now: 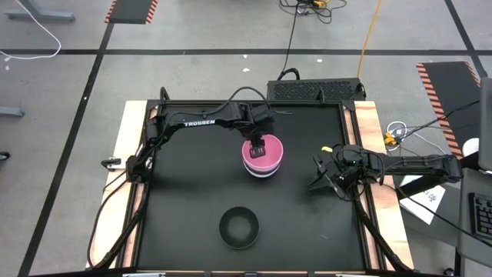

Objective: Nest bowls inside each other
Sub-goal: Stack the pink bowl on top of the purple bowl

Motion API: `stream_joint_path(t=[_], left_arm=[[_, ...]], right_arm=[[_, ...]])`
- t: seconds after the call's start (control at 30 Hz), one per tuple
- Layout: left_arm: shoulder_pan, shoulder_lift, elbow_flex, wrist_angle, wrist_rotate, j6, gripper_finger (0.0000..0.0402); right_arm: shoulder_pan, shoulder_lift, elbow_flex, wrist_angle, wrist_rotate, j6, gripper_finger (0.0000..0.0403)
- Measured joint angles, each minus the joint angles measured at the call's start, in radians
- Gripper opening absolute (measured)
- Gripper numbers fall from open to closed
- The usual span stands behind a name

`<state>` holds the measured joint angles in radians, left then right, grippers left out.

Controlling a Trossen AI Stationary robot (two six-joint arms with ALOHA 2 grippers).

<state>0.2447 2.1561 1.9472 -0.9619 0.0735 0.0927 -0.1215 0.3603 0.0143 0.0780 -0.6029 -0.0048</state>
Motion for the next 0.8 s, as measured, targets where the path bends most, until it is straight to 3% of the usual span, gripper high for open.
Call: stream_joint_path(t=[0.3, 0.8], left_arm=[[-0.033, 0.011, 0.078, -0.039, 0.005, 0.027, 0.0175], [-0.050, 0.011, 0.086, -0.048, 0.006, 0.031, 0.0169]], right_arm=[[0.000, 0.000, 0.000, 0.000, 0.000, -0.007, 0.0061], [0.000, 0.000, 0.000, 0.000, 0.000, -0.008, 0.0061]])
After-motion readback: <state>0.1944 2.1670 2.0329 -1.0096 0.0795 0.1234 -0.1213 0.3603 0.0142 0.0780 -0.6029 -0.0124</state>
